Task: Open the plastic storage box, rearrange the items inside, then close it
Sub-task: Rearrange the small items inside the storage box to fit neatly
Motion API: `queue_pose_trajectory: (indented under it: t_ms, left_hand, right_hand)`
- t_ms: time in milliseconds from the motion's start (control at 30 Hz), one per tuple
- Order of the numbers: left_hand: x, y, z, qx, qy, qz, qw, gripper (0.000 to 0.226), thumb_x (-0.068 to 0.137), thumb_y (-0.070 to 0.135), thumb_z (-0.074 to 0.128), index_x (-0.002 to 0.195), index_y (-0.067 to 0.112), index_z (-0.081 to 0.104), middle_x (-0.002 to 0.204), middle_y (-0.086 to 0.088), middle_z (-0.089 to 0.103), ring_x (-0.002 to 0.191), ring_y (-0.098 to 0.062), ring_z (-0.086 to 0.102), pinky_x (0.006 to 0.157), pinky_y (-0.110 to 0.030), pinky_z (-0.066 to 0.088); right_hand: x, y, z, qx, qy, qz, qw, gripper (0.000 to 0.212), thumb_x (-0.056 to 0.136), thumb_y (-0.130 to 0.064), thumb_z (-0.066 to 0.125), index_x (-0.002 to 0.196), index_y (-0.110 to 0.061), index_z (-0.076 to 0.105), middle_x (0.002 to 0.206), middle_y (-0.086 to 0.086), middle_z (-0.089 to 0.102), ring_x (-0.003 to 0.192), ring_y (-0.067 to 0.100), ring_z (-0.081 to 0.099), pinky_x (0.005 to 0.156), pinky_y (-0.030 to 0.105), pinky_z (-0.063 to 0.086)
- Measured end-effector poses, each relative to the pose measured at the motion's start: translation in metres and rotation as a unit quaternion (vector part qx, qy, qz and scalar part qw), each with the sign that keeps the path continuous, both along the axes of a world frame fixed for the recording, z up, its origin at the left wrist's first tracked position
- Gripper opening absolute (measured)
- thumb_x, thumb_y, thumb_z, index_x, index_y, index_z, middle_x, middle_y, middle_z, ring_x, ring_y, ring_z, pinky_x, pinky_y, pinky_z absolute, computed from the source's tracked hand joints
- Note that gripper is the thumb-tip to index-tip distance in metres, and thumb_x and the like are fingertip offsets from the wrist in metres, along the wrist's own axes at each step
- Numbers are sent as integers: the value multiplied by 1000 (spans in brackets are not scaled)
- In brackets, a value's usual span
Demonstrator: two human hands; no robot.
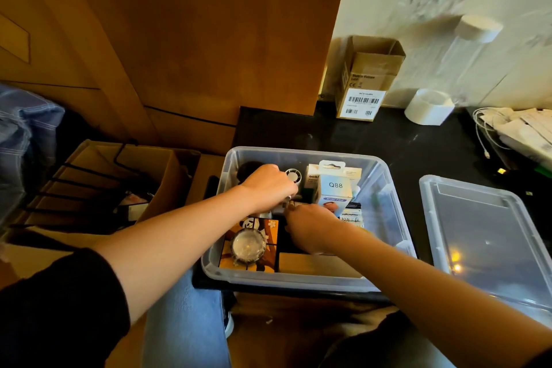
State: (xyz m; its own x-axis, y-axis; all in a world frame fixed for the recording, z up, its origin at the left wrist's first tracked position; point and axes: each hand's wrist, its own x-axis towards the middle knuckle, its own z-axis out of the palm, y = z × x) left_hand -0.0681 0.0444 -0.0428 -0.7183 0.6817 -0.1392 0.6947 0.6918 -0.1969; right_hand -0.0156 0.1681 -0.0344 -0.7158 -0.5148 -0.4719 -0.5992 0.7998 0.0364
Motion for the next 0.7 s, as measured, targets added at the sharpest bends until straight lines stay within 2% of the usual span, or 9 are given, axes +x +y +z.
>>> queue_pose_trajectory:
  t_ms: [67, 133, 233, 333, 400, 467, 533, 600, 700]
  left_hand:
    - [1, -3, -3, 18, -1, 11, 1000, 12, 88, 8, 52, 87, 16, 61, 82, -3, 66, 89, -27, 57, 68, -30, 32]
    - [1, -7, -3, 33, -7, 17, 999, 14, 88, 7, 52, 83, 17, 61, 85, -1, 67, 91, -25, 58, 86, -32, 40]
    - [5, -14, 1, 71, -10, 14, 997, 14, 87, 10, 56, 86, 20, 66, 94, 5, 66, 99, -18, 55, 100, -33, 34]
    - [11, -24, 5, 123, -14, 7, 992, 15, 89, 18, 59, 96, 24, 70, 107, 6, 63, 111, -16, 48, 100, -31, 30]
    - [17, -29, 9, 159, -15, 10, 987, 14, 90, 20, 60, 98, 22, 72, 109, 5, 61, 112, -16, 47, 97, -31, 30]
    - [24, -32, 14, 207, -14, 33, 978, 11, 89, 21, 62, 94, 21, 72, 103, 5, 58, 104, -15, 49, 88, -29, 35]
    - [31, -33, 20, 288, -59, 96, 951, 8, 88, 24, 63, 89, 22, 71, 93, 9, 57, 93, -10, 54, 79, -27, 41]
    - [40, -35, 25, 361, -109, 146, 915, 10, 89, 29, 62, 84, 24, 69, 85, 14, 59, 85, -1, 57, 74, -23, 44]
    - [55, -43, 30, 393, -134, 177, 892, 19, 92, 35, 56, 83, 25, 70, 80, 13, 63, 76, 2, 57, 66, -21, 45]
  right_hand:
    - [1, 1, -3, -10, -14, -8, 1000, 29, 95, -17, 46, 120, -5, 54, 124, 13, 54, 107, 28, 56, 84, 37, 48]
    - [1, 3, -4, -12, -32, -13, 999, 32, 96, -20, 45, 123, -5, 53, 127, 12, 52, 109, 28, 54, 87, 38, 48]
    - [-3, 6, -2, -17, -55, -38, 998, 35, 97, -23, 41, 128, -9, 49, 128, 11, 52, 114, 27, 51, 95, 43, 40]
    - [-7, 12, -2, -23, -77, -79, 994, 35, 97, -29, 40, 129, -15, 45, 125, 7, 54, 114, 27, 49, 99, 47, 32]
    - [-7, 15, -3, -39, -75, -102, 991, 34, 97, -31, 41, 126, -16, 46, 121, 6, 56, 109, 26, 52, 99, 45, 36]
    - [-6, 17, -4, -60, -33, -120, 990, 31, 96, -30, 44, 121, -14, 51, 117, 8, 59, 104, 26, 56, 95, 44, 45]
    - [-8, 14, -6, -60, 22, -132, 989, 24, 94, -21, 49, 116, -12, 56, 113, 10, 62, 100, 26, 59, 89, 41, 51]
    - [-11, 8, -8, -47, 57, -142, 987, 22, 92, -12, 51, 113, -10, 59, 111, 12, 63, 98, 28, 61, 85, 42, 54]
    - [-14, -3, -9, -28, 84, -125, 988, 24, 90, -6, 53, 113, -8, 60, 114, 12, 64, 103, 30, 61, 86, 42, 52]
